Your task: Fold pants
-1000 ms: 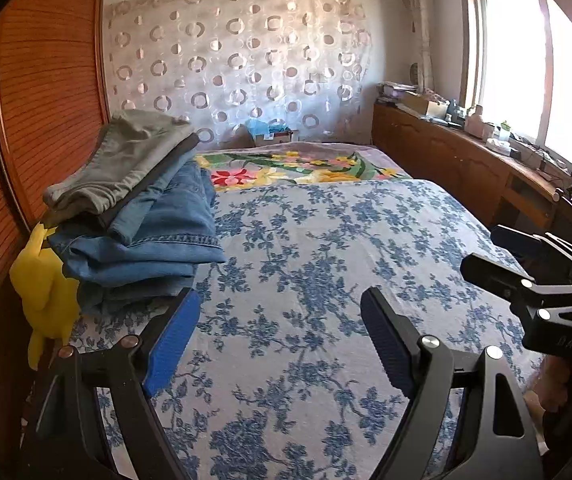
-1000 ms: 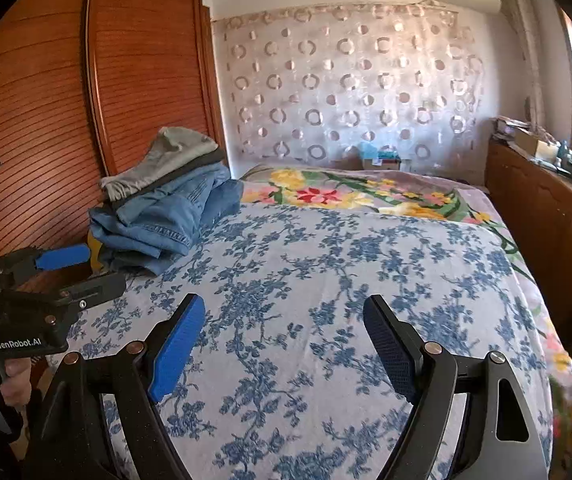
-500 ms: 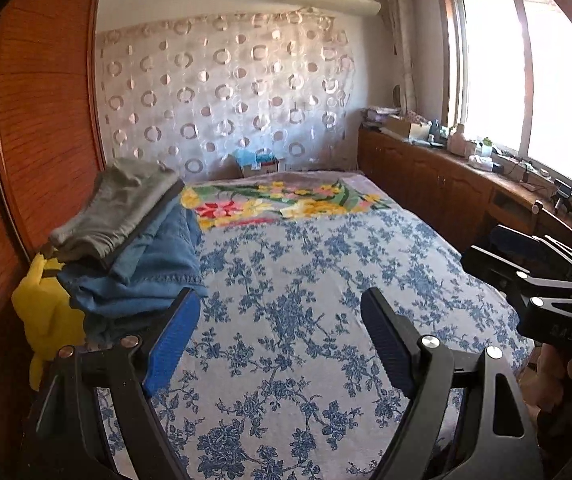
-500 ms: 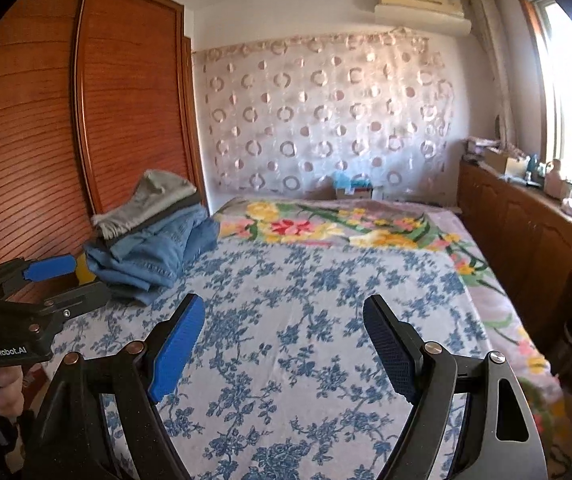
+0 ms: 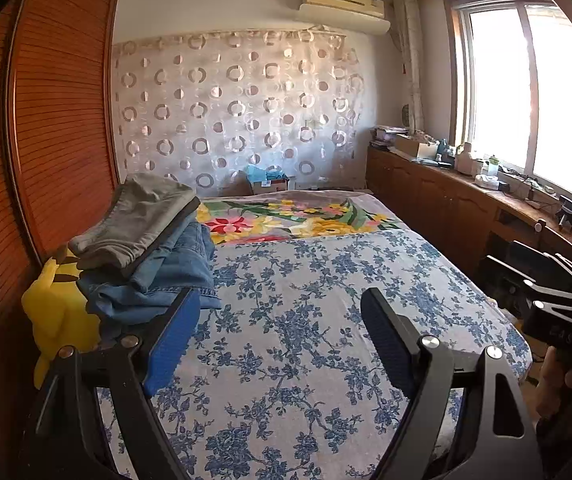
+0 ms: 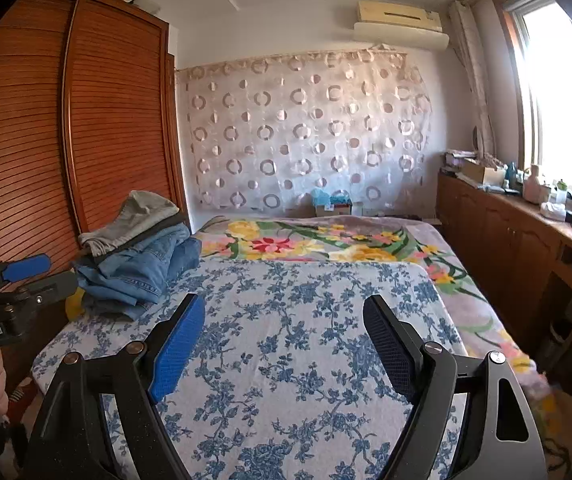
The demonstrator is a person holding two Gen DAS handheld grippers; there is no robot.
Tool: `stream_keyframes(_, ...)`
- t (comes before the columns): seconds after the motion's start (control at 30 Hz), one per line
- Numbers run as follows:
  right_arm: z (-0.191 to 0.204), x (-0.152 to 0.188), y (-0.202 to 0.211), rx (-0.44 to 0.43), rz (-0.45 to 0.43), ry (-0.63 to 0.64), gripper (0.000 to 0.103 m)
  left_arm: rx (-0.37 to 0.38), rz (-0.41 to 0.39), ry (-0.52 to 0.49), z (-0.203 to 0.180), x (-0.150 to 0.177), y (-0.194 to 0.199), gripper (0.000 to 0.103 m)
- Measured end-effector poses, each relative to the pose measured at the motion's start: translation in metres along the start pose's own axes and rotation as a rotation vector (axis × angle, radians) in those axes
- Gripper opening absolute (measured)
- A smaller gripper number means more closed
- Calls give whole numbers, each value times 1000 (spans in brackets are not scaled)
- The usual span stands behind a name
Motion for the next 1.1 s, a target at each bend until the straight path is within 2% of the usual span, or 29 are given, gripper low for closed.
stream_keyframes(1.1,-5,-2,-6,-11,1,-4,83,0,10,6,1,5,0,83)
Point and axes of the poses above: each gripper's, at about its wrist camera, not at the fingertips, and y roughly against the way its jaws point, z to its left, x to its underside, the point moved 6 cm from there along -y, roughly the way its jaws point, and after that the axes turned 11 degrees about -z, right-handed, at the moved point
